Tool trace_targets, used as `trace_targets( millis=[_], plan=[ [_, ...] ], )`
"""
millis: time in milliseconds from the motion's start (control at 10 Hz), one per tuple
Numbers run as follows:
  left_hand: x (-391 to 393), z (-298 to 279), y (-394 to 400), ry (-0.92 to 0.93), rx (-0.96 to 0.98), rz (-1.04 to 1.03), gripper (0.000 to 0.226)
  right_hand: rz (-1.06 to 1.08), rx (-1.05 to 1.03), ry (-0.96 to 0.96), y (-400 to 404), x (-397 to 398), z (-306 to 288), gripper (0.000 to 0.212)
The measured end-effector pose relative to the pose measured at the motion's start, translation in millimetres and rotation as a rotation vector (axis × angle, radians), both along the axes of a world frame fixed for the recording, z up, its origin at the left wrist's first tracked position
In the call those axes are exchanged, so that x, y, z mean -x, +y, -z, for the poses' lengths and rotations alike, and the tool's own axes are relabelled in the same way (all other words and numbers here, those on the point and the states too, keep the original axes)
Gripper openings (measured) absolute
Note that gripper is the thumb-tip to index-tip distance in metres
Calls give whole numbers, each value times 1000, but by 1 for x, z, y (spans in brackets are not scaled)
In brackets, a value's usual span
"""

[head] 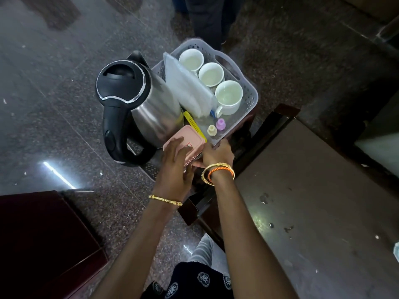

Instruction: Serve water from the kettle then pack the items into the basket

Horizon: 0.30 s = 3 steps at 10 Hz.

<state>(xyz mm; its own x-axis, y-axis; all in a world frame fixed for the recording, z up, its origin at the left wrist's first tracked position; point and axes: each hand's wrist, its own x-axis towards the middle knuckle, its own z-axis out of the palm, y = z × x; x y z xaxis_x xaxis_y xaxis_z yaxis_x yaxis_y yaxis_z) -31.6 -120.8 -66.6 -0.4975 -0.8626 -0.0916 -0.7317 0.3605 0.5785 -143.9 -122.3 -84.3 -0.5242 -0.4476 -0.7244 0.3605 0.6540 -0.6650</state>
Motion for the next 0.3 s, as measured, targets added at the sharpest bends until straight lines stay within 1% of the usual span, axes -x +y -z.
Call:
trace_targets(
  millis=[100,200,300],
  plan=[
    [2,-2,4,-26,-15,-39,44,-47,10,0,3,3,0,37],
    [6,-3,11,-30,19,-88,47,-46,52,-93,10,7,3,43],
    [18,-7,22,-98,82,-254,52,-33,113,-52,22,14,3,38]
  ],
)
